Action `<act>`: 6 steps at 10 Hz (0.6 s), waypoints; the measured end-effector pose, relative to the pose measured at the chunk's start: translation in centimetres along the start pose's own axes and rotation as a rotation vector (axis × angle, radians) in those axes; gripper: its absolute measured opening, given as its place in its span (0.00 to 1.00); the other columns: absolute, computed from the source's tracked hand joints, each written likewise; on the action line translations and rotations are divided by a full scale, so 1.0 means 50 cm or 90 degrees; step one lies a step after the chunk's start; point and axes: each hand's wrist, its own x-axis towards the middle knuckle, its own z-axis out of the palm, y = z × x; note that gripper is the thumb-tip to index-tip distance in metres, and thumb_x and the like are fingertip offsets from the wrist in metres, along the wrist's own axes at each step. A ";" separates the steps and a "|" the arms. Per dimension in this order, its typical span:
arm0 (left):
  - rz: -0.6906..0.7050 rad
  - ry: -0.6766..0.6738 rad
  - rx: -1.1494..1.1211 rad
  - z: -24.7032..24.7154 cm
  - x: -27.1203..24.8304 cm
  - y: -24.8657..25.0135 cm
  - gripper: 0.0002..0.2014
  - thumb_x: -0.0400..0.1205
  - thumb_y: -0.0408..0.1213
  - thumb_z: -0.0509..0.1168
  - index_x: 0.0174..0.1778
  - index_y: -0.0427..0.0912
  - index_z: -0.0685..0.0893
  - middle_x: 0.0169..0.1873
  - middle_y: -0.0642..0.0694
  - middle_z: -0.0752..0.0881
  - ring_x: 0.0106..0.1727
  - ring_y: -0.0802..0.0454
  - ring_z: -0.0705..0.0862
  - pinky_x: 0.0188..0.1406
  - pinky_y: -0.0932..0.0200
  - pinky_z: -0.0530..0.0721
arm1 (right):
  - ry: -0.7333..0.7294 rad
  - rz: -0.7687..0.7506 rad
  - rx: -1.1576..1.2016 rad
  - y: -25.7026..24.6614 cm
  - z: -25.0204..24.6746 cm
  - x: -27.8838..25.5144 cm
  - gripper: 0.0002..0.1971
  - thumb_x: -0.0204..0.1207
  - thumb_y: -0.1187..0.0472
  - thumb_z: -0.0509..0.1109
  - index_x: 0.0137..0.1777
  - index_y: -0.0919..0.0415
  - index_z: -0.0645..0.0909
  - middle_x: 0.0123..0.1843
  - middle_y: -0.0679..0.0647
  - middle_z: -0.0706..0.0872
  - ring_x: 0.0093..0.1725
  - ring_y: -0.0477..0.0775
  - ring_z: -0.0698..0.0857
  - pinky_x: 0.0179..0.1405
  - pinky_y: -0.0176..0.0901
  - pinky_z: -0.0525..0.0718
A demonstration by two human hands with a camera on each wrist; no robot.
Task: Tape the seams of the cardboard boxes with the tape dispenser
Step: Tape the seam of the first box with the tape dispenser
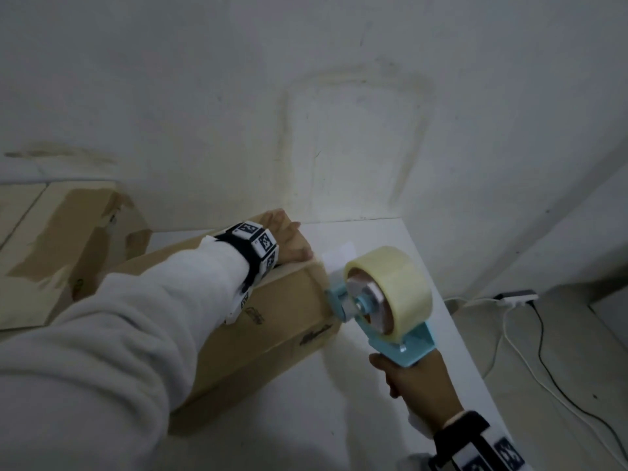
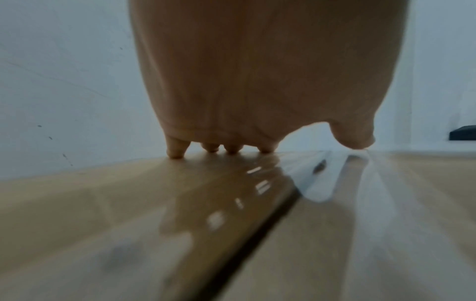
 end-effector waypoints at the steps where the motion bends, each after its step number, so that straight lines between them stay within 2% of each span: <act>1: 0.036 -0.038 -0.002 0.026 0.025 -0.010 0.45 0.75 0.74 0.45 0.83 0.51 0.44 0.83 0.42 0.40 0.83 0.39 0.41 0.81 0.43 0.42 | 0.003 0.017 0.005 0.019 -0.004 -0.003 0.10 0.62 0.76 0.74 0.27 0.66 0.77 0.17 0.55 0.77 0.21 0.55 0.73 0.22 0.44 0.73; 2: -0.216 0.328 0.219 0.049 0.065 -0.013 0.39 0.79 0.65 0.49 0.83 0.50 0.48 0.84 0.45 0.45 0.81 0.37 0.52 0.80 0.41 0.47 | -0.006 0.036 0.016 0.037 0.002 -0.001 0.10 0.64 0.76 0.74 0.27 0.66 0.78 0.19 0.58 0.77 0.21 0.56 0.75 0.23 0.44 0.76; 3: 0.292 0.043 -0.193 0.011 0.010 0.009 0.34 0.82 0.52 0.55 0.83 0.48 0.52 0.84 0.42 0.50 0.82 0.37 0.52 0.80 0.36 0.51 | -0.013 0.033 0.020 0.047 0.005 0.000 0.11 0.65 0.75 0.74 0.27 0.66 0.78 0.18 0.56 0.78 0.20 0.55 0.76 0.25 0.45 0.77; 4: 0.099 -0.026 -0.045 0.020 -0.110 0.111 0.46 0.75 0.53 0.67 0.83 0.45 0.48 0.83 0.41 0.44 0.84 0.39 0.43 0.81 0.33 0.48 | -0.020 0.032 0.043 0.058 0.004 -0.001 0.11 0.66 0.75 0.74 0.27 0.65 0.77 0.18 0.53 0.79 0.20 0.54 0.77 0.26 0.46 0.77; 5: 0.134 -0.042 0.019 0.065 -0.141 0.137 0.54 0.70 0.59 0.70 0.83 0.46 0.43 0.83 0.44 0.39 0.83 0.40 0.37 0.80 0.31 0.43 | -0.029 0.029 0.039 0.060 0.003 -0.002 0.12 0.67 0.75 0.74 0.27 0.65 0.77 0.18 0.53 0.79 0.18 0.51 0.77 0.24 0.43 0.78; 6: 0.100 0.026 -0.004 0.103 -0.118 0.154 0.45 0.77 0.58 0.61 0.83 0.47 0.44 0.84 0.46 0.42 0.84 0.41 0.38 0.78 0.30 0.43 | -0.032 0.030 0.036 0.050 0.004 -0.003 0.12 0.67 0.75 0.73 0.27 0.64 0.76 0.19 0.54 0.77 0.16 0.48 0.75 0.17 0.36 0.76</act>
